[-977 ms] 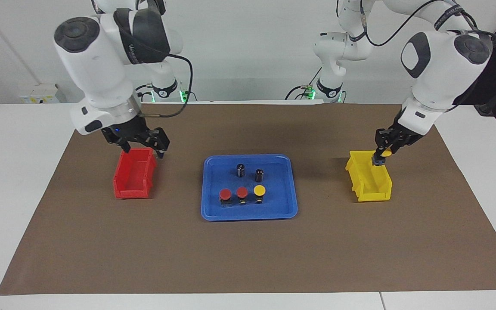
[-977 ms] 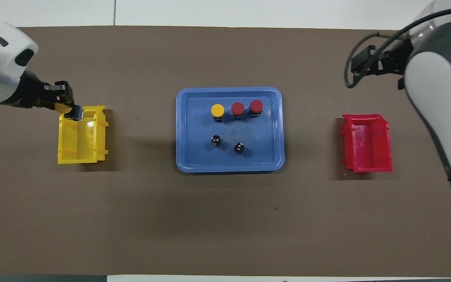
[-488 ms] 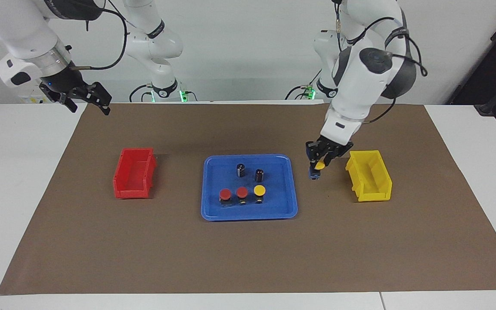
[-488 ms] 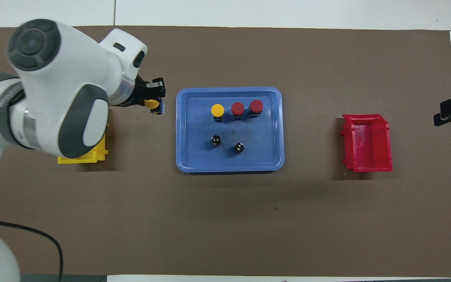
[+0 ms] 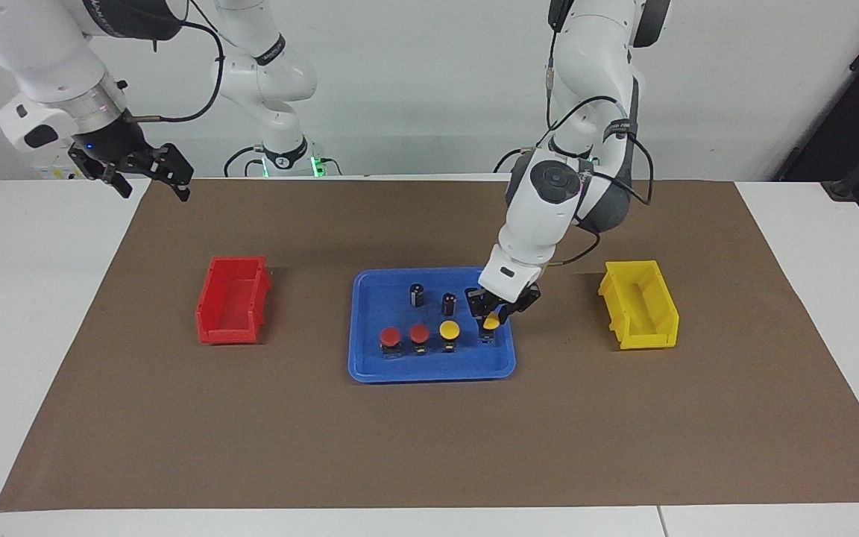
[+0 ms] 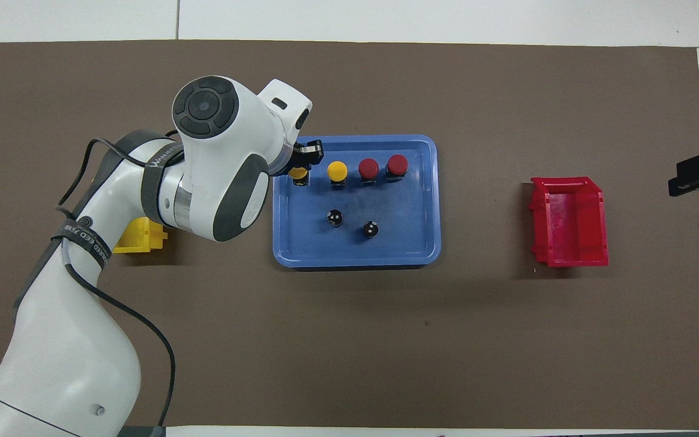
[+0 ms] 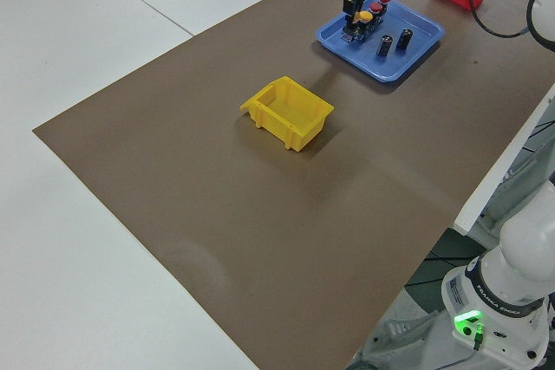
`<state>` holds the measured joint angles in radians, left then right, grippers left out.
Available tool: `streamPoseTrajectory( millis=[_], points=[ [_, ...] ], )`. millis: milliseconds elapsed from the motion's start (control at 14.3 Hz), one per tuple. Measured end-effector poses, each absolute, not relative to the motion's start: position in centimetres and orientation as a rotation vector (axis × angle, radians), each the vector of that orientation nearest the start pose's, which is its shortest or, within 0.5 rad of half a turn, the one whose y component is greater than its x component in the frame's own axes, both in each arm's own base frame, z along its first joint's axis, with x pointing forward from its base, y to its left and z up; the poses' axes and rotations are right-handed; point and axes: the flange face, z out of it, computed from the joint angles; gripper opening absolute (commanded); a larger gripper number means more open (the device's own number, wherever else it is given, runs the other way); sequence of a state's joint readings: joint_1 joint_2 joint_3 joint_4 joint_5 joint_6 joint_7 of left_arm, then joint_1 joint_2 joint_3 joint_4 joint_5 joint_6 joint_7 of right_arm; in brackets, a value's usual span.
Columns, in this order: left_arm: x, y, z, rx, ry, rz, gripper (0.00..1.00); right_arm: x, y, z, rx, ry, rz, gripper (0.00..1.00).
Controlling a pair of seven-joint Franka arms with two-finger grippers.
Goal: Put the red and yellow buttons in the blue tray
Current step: 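Carry the yellow button with the left gripper and lower it into the tray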
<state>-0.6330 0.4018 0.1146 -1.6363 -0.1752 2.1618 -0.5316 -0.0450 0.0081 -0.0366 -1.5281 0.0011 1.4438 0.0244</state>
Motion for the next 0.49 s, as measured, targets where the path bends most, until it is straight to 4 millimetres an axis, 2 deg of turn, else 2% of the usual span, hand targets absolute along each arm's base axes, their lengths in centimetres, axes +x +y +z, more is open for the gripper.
streamPoseTrajectory(
  millis=[488],
  points=[
    [58.7,-35.4,38.0,-3.289,-0.153,-0.095,0.02,53.4,-4.5,62.6,-3.129,0.168,0.222,1.0]
  ],
)
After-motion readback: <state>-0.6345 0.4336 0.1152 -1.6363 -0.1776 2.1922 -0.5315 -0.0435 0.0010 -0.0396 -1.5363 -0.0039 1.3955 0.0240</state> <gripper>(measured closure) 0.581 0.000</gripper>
